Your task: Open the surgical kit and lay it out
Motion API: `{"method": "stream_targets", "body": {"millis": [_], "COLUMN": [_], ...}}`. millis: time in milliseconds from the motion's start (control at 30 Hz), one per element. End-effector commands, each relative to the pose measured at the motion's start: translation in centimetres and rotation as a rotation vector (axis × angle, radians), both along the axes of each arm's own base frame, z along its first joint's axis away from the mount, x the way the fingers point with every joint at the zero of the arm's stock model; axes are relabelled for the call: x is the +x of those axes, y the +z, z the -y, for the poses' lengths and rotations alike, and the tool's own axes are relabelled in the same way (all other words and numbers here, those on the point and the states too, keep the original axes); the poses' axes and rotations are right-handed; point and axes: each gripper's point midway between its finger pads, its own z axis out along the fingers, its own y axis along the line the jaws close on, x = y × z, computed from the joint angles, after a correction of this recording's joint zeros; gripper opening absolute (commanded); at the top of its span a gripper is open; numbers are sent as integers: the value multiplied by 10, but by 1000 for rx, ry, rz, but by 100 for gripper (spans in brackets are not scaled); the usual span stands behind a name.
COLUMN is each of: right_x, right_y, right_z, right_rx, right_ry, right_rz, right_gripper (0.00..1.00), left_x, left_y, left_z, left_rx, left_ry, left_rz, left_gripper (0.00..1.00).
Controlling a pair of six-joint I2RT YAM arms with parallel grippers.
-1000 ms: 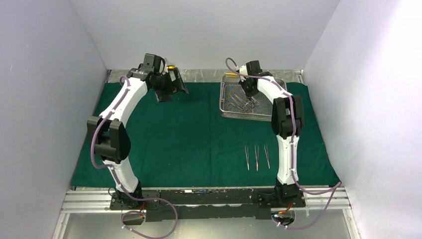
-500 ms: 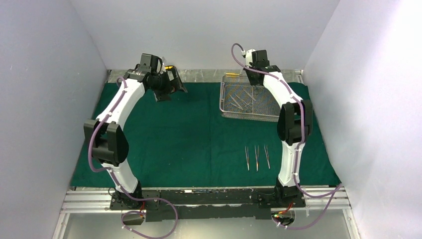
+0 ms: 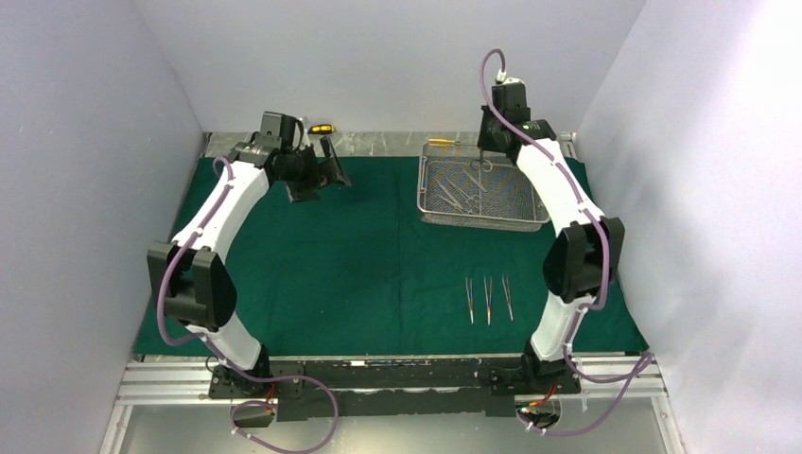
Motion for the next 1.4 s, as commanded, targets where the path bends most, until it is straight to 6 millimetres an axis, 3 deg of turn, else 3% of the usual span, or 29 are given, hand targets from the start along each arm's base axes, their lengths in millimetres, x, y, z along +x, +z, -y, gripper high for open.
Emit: {"method": "stream_targets", "body": {"millis": [0,100,200,367,567,700,867,1067,1367], "right_x": [-46,-91,-142,-216,-270,-288,-293,-291,-304], "right_y": [27,14,-5,-46,-92,-122,-150,-169,-193], "right_z": [-46,-91,-120,-133,-126,-125,-122,-125,-123], "right_rx": [193,236,236,191,55,61,21,-18,-38], "right_ry": [-51,-33,-30,-52,-73,-84,-67,-22,8], "right_rz": [-17,-95,-187,-304,-388,-438,-468,-481,-552], "right_gripper": [1,1,1,1,1,0,2,4,12], "left_x": [-13,-27,-42,-68,-107,-123,-134,-139,-137], "left_y": [23,21,19,10,-23,-28,-26,-24,-24], "left_z": [-15,-22,-29,-36,-44,-47,-51,-53,-54], "left_rx": [43,69,83,90,102,95,104,105,113], "left_ry": [19,31,44,49,57,63,75,81,89], "left_rz": [86,89,89,78,17,9,11,12,9], "left_gripper": [99,99,99,99,99,99,99,99,100]}}
